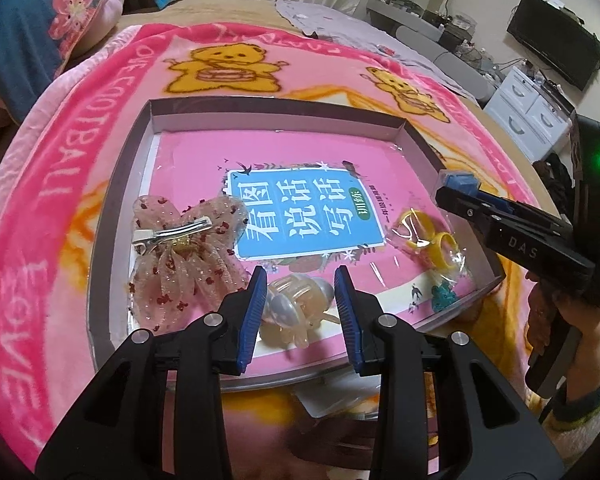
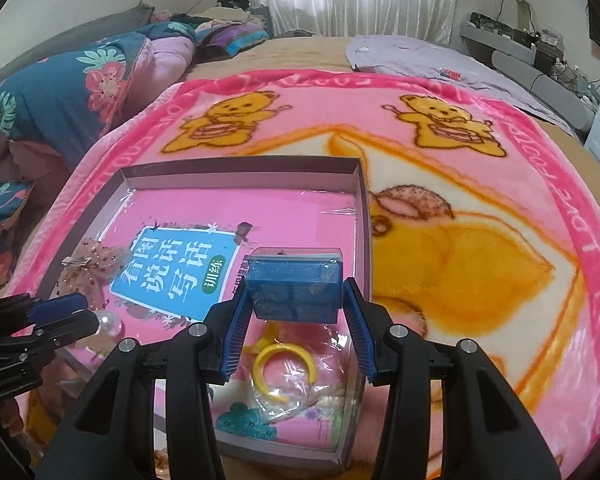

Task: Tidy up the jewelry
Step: 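Carry the pearl clip and blue box into the grey tray and release both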

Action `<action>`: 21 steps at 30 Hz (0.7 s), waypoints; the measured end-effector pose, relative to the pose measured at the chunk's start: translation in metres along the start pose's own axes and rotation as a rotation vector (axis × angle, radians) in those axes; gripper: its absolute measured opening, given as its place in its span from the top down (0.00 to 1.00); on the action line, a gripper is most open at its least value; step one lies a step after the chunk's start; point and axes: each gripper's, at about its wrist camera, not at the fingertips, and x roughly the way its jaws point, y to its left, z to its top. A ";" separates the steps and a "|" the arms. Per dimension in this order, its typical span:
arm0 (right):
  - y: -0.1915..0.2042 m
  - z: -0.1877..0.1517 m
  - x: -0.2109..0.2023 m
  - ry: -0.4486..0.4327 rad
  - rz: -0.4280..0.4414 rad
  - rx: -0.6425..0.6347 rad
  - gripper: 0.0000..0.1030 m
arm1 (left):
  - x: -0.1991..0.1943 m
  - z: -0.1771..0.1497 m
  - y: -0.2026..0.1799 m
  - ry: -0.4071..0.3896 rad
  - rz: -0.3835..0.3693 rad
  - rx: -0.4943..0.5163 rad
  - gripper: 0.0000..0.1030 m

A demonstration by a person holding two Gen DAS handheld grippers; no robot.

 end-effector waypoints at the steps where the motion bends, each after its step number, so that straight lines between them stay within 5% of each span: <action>1: -0.001 0.000 0.000 0.000 0.002 0.006 0.57 | 0.000 0.000 0.000 0.001 0.001 0.000 0.74; 10: -0.004 -0.002 -0.012 -0.026 0.011 0.024 0.46 | -0.007 -0.001 0.001 -0.013 0.017 0.005 0.73; 21: -0.005 -0.007 -0.053 -0.115 -0.006 0.021 0.13 | -0.022 0.001 0.002 -0.042 0.026 -0.005 0.64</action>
